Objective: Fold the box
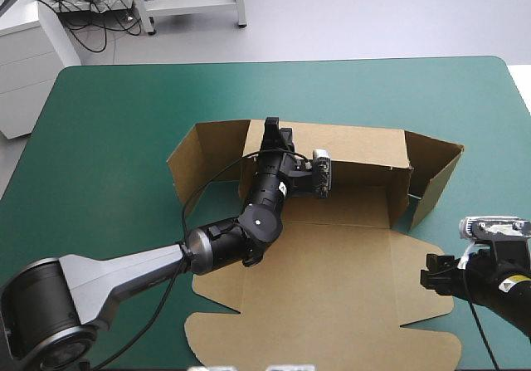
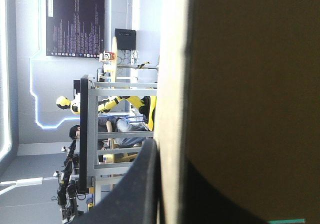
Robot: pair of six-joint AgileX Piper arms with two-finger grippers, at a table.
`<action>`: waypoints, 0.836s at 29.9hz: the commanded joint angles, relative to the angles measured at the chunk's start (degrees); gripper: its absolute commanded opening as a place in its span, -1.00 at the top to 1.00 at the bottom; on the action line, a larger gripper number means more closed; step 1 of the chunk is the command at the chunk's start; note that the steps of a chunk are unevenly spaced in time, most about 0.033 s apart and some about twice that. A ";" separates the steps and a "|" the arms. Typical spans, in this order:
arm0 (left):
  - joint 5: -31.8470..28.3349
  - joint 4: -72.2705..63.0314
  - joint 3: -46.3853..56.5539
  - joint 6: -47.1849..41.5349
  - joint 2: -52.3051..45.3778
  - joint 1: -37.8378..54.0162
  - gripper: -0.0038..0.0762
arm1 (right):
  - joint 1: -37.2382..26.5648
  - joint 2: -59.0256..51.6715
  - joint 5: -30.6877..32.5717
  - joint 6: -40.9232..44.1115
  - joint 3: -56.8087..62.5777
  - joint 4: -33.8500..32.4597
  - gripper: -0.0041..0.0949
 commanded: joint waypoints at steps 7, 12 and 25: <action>1.82 2.65 -1.06 -1.86 -2.64 -0.55 0.93 | -0.34 0.10 -2.31 1.69 -1.97 2.98 -0.41; 1.70 2.65 -1.06 -1.86 -2.52 -0.55 0.93 | -0.34 0.86 -2.33 5.00 -10.00 1.82 -0.41; 3.55 2.69 -1.06 -1.63 0.50 -0.62 0.93 | -0.34 27.58 1.38 12.86 -42.50 -0.86 -0.41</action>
